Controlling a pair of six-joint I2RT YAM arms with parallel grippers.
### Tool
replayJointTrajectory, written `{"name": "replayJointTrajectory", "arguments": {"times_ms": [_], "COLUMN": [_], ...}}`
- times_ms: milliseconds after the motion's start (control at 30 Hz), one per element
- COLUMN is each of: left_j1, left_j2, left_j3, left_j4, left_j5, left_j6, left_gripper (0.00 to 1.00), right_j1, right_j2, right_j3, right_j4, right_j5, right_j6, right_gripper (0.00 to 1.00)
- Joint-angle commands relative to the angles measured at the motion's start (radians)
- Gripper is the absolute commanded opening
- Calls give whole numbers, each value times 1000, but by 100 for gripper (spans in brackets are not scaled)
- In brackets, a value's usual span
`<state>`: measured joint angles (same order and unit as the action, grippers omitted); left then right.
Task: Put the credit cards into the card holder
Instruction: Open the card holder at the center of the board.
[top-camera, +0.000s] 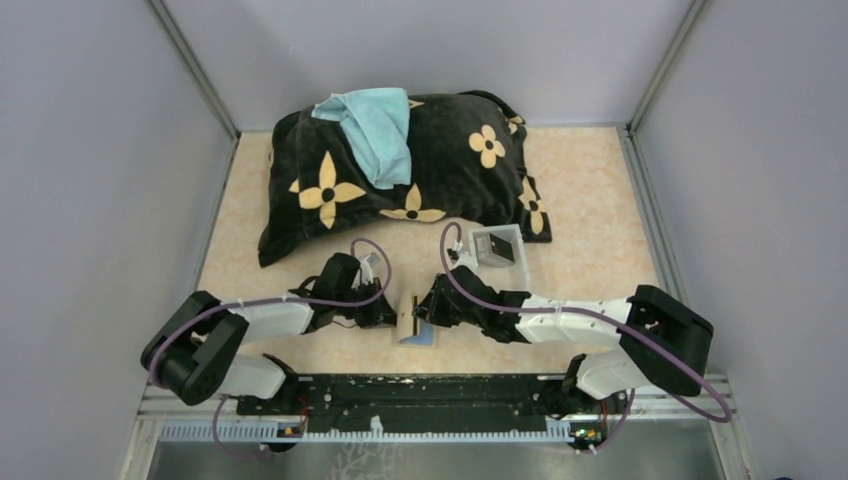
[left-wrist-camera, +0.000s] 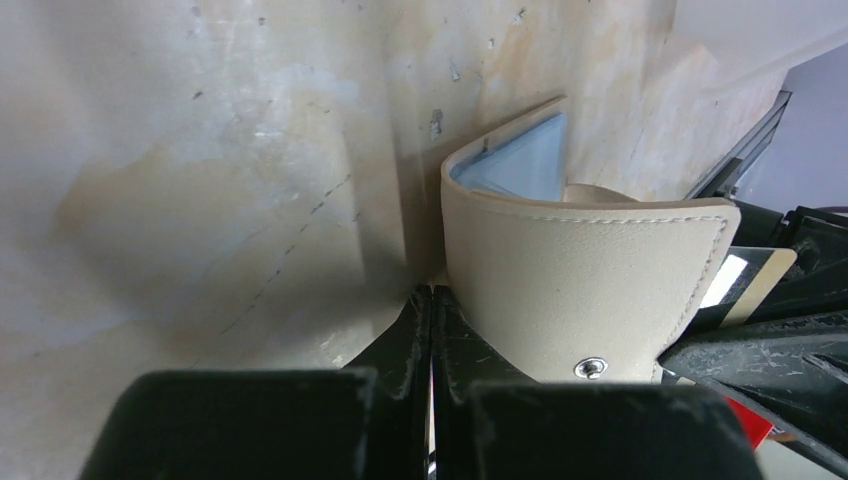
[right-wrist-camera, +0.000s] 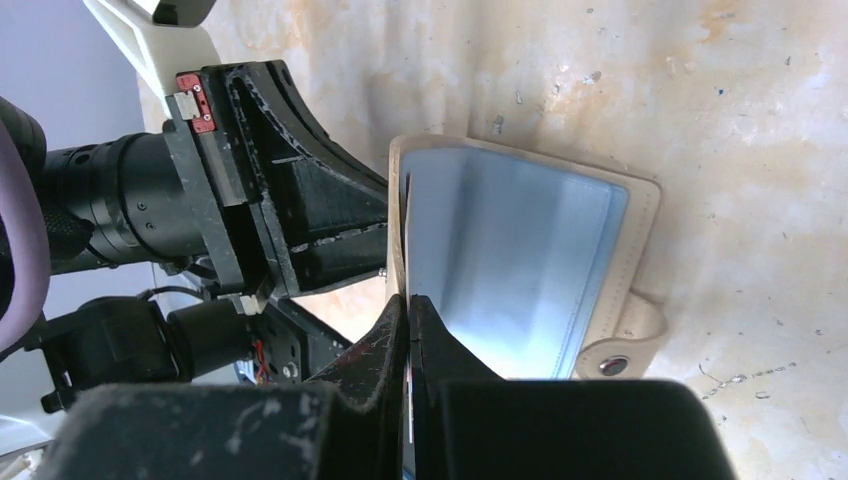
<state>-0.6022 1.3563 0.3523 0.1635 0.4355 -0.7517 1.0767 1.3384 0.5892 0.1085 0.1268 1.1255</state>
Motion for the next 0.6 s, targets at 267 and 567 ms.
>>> {"name": "replayJointTrajectory", "arguments": {"times_ms": [267,567], "left_j1": [-84,-124], "left_j2": [139,212], "left_j3": [17,26], "left_j4": [-14,35], "left_j5": [-21,0], "left_j6": [15,6], "left_gripper": [0,0], "right_j1": [-6,-6], "right_j2": [31,92], "right_j3": [101,119], "right_j4": [-22,-38], "right_j5": [-20,-34], "right_j6": [-70,-108], "right_gripper": [0,0]}}
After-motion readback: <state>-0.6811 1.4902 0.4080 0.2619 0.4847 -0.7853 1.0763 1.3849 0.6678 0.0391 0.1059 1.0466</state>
